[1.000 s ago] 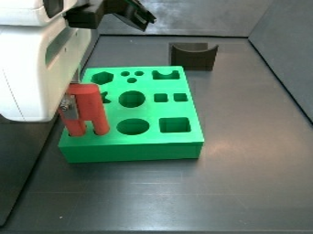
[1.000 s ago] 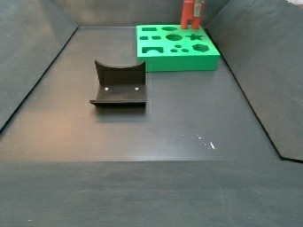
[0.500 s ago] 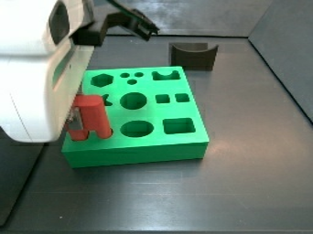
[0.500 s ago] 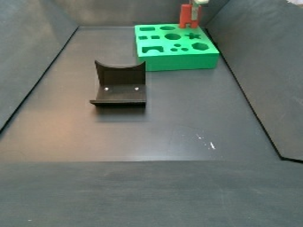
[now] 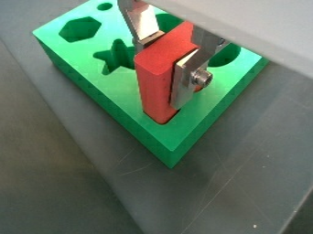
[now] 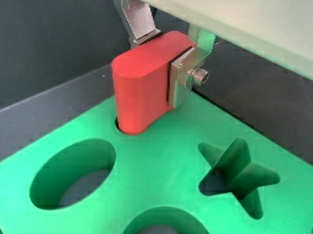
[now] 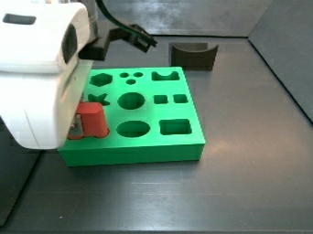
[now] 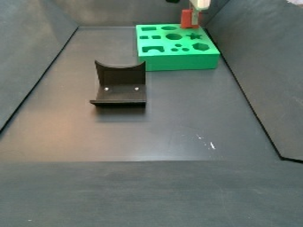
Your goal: Insert the square-circle object.
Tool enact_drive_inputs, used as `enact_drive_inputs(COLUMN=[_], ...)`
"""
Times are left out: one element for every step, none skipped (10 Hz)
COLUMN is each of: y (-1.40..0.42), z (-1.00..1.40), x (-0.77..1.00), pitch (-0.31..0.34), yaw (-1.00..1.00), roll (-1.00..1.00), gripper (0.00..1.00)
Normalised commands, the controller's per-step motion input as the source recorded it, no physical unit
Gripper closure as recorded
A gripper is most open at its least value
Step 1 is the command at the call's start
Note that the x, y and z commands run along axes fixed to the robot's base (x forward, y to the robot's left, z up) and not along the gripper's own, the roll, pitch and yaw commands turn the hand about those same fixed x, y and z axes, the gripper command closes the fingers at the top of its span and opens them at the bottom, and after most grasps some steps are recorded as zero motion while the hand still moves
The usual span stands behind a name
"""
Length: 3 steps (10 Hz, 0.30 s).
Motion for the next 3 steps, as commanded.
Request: enact_drive_inputs(y=[0.07,0.0,0.0], z=[-0.28,0.0,0.0], x=[0.0,0.0,0.0], pitch=[-0.127,0.0,0.0], yaw=[0.0,0.0,0.0], roll=[-0.06,-0.01,0.0], gripper=[1.0,1.0,1.0])
